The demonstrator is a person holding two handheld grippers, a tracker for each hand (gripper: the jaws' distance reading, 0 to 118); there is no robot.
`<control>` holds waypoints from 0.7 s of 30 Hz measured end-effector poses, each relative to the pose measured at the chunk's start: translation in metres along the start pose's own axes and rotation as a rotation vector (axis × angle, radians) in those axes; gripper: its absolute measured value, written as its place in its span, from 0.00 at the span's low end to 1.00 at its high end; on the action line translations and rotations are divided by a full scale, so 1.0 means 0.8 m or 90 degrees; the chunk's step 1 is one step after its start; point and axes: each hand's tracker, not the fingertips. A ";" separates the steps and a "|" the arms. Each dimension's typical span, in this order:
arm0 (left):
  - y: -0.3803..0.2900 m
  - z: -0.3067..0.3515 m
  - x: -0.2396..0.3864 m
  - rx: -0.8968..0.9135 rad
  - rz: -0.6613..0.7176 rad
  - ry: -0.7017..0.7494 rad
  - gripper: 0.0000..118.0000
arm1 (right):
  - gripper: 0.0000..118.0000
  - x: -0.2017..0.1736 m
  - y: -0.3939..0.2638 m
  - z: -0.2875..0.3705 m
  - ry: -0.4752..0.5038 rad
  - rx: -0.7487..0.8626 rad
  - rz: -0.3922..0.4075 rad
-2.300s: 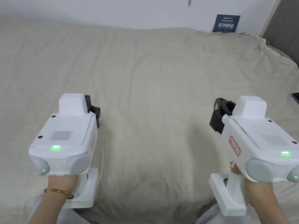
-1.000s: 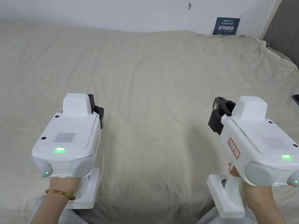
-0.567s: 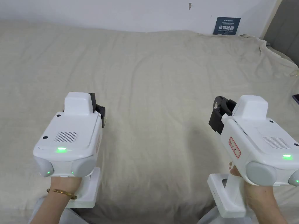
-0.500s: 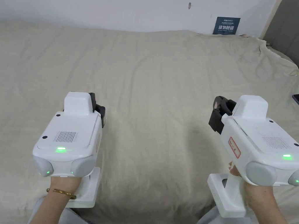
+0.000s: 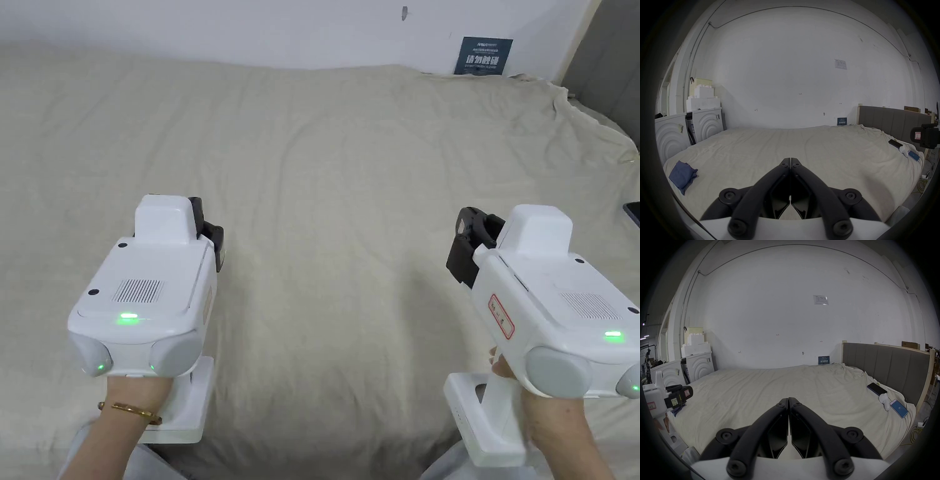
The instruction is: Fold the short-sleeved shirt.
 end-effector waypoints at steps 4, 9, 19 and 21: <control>0.000 0.000 0.000 -0.001 0.000 0.000 0.00 | 0.00 -0.001 0.000 -0.001 0.002 -0.001 -0.001; -0.002 -0.001 0.001 -0.002 -0.001 0.001 0.00 | 0.00 -0.003 -0.001 -0.001 0.005 -0.002 0.001; -0.003 -0.001 0.002 -0.005 -0.001 0.002 0.00 | 0.00 -0.004 -0.003 -0.003 0.005 -0.007 -0.002; -0.002 0.001 0.002 -0.002 0.001 0.003 0.00 | 0.00 -0.004 -0.002 -0.003 0.005 -0.012 -0.010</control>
